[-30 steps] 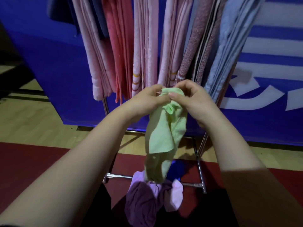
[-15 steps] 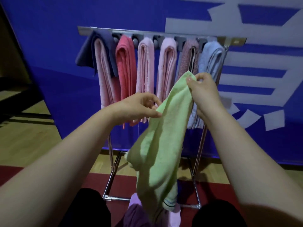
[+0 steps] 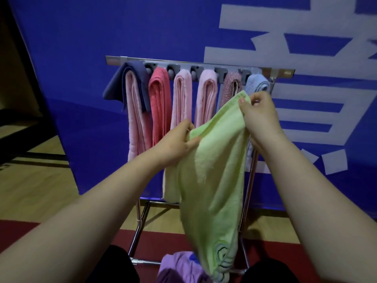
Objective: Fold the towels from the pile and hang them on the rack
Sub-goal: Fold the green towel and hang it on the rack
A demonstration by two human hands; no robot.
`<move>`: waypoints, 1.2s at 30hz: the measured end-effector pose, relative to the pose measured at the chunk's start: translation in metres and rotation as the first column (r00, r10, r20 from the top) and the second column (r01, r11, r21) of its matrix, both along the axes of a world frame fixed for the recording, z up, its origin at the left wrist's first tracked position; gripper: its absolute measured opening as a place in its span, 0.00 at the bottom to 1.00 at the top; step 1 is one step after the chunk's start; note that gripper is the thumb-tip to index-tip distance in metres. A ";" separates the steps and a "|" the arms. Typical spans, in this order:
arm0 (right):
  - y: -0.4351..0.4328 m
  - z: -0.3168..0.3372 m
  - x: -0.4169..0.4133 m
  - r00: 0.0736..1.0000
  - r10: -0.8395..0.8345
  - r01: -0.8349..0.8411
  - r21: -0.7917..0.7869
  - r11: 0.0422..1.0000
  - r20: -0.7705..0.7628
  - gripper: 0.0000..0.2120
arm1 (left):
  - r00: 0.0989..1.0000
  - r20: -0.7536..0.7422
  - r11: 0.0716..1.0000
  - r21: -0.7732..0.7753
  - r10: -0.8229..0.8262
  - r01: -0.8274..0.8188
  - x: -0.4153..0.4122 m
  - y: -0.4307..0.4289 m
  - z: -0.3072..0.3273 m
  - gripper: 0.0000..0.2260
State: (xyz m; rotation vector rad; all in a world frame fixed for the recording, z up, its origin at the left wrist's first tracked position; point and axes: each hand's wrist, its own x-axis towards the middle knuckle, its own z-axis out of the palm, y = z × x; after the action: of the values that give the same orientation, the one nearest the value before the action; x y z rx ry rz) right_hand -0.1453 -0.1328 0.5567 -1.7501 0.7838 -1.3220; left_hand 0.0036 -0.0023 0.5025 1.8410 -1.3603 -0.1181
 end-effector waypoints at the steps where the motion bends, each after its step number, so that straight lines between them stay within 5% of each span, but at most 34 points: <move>1: -0.002 -0.001 -0.001 1.000 -0.007 0.007 0.001 1.000 0.004 0.05 | 0.999 0.040 1.000 0.028 0.006 -0.007 0.002 0.001 0.002 0.09; 10: -0.017 -0.012 -0.012 0.989 -0.111 0.104 0.077 0.992 0.098 0.06 | 0.909 0.367 0.929 0.228 0.197 -0.293 0.038 0.019 0.000 0.03; 17: -0.025 -0.010 -0.022 0.976 -0.215 0.213 0.049 0.976 0.045 0.05 | 0.928 0.182 0.944 0.000 0.325 -0.331 0.044 0.022 0.024 0.04; 22: -0.028 -0.023 -0.022 0.966 -0.260 0.259 0.083 0.962 -0.003 0.06 | 0.921 0.244 0.950 -0.001 0.304 -0.313 0.037 0.024 0.025 0.09; 26: -0.028 -0.020 -0.029 0.957 -0.287 0.285 0.061 0.957 0.030 0.07 | 0.938 0.204 0.944 -0.235 0.279 -0.229 0.045 0.023 0.032 0.10; 30: -0.027 -0.026 -0.031 0.974 -0.224 0.226 0.063 0.972 -0.031 0.08 | 0.888 0.349 0.951 -0.029 0.299 -0.309 0.052 0.022 0.039 0.09; 32: -0.024 -0.032 -0.030 0.976 -0.193 0.199 0.053 0.979 -0.099 0.07 | 0.921 0.275 0.948 0.080 0.276 -0.308 0.048 0.020 0.037 0.09; 36: -0.006 -0.035 -0.019 0.969 -0.107 0.108 -0.007 0.994 -0.223 0.15 | 0.937 -0.239 0.960 0.182 0.254 -0.214 0.016 0.013 0.036 0.12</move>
State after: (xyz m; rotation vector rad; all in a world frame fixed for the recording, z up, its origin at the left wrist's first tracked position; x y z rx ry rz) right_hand -0.1642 -0.1385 0.5215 -1.8974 1.0185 -1.2040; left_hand 0.0198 0.0111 0.5388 2.0211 -0.9648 -0.3361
